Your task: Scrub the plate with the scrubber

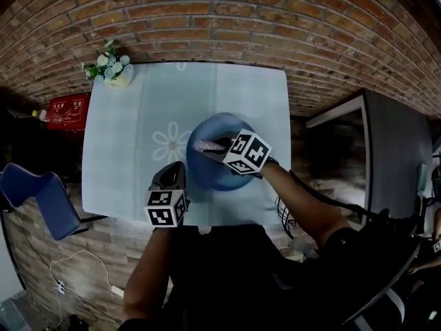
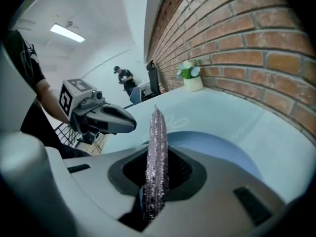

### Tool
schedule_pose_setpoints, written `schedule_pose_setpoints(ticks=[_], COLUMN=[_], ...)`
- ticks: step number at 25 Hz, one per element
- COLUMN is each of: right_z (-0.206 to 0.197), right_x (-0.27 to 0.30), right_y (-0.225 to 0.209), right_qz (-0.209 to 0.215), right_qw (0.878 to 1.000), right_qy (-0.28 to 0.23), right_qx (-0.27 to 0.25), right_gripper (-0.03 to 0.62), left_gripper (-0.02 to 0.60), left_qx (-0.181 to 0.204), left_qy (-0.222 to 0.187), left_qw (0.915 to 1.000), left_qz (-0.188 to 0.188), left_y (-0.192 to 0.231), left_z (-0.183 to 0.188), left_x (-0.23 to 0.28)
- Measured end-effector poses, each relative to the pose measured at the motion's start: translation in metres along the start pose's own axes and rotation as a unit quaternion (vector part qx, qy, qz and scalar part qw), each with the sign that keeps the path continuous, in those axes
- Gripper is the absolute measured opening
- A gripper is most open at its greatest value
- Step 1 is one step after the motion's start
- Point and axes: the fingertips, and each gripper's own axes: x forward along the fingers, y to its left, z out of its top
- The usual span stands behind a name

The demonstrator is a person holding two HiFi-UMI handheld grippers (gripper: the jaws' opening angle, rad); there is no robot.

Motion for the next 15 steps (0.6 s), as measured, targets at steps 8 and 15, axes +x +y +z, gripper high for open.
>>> schedule_pose_setpoints(ticks=[8, 15], right_z=[-0.015, -0.011], right_x=[0.029, 0.036], right_y=[0.011, -0.016], right_qz=[0.088, 0.074], right_qw=[0.993, 0.994], right_qy=[0.068, 0.078], right_qx=[-0.033, -0.027], right_gripper=[0.060, 0.063], left_gripper=[0.015, 0.048], left_qx=[-0.011, -0.027], left_qy=[0.037, 0.044], left_qw=[0.9992, 0.9986], left_qz=[0.006, -0.008], left_y=[0.004, 0.005], left_z=[-0.025, -0.029], left_x=[0.023, 0.027])
